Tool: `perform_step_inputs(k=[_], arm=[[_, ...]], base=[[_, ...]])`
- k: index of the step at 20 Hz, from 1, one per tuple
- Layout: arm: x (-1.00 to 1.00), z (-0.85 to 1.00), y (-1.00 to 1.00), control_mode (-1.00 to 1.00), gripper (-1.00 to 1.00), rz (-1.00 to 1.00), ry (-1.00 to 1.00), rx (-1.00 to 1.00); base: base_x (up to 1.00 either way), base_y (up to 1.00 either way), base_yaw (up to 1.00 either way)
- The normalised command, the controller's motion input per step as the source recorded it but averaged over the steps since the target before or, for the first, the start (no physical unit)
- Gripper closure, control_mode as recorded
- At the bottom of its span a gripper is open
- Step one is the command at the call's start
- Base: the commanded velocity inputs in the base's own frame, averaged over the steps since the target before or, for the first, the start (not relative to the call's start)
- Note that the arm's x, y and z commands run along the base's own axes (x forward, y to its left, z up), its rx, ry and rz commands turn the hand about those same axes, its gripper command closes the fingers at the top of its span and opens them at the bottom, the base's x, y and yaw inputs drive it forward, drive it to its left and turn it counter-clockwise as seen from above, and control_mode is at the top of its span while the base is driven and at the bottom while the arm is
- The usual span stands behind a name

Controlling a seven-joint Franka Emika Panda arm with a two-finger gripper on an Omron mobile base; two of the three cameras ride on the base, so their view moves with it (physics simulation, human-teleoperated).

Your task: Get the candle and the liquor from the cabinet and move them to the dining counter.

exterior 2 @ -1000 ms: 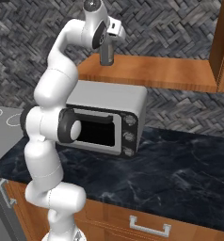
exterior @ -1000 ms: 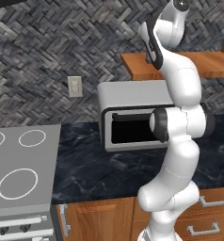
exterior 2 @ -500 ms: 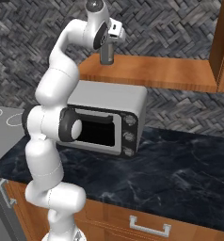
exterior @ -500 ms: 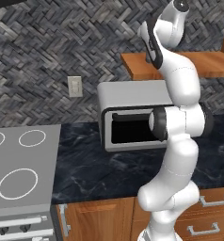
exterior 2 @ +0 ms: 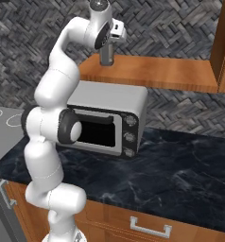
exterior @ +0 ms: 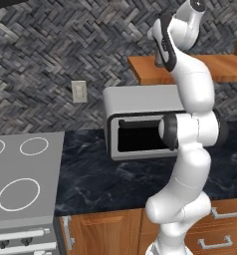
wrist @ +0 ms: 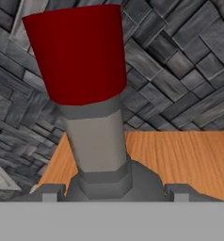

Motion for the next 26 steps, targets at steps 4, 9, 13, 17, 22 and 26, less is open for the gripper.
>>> perform_step_inputs(k=[4,9,13,17,22,26], arm=[[-0.44,-0.04,-0.02,-1.0,1.0,0.07,-0.07,0.0],[-0.81,0.06,0.0,-1.0,1.0,0.07,-0.25,0.0],[-0.88,0.07,0.0,-1.0,1.0,0.02,-0.25,0.0],[-0.91,0.0,0.01,-1.0,1.0,0.0,-0.22,0.04],[-0.79,0.0,0.02,-1.0,1.0,0.0,-0.05,0.1],[-0.76,0.0,0.07,-1.0,1.0,0.0,0.0,0.1]], base=[[0.0,0.0,0.0],[0.0,0.0,0.0],[0.0,0.0,0.0],[0.0,0.0,0.0],[0.0,0.0,0.0],[0.0,0.0,0.0]])
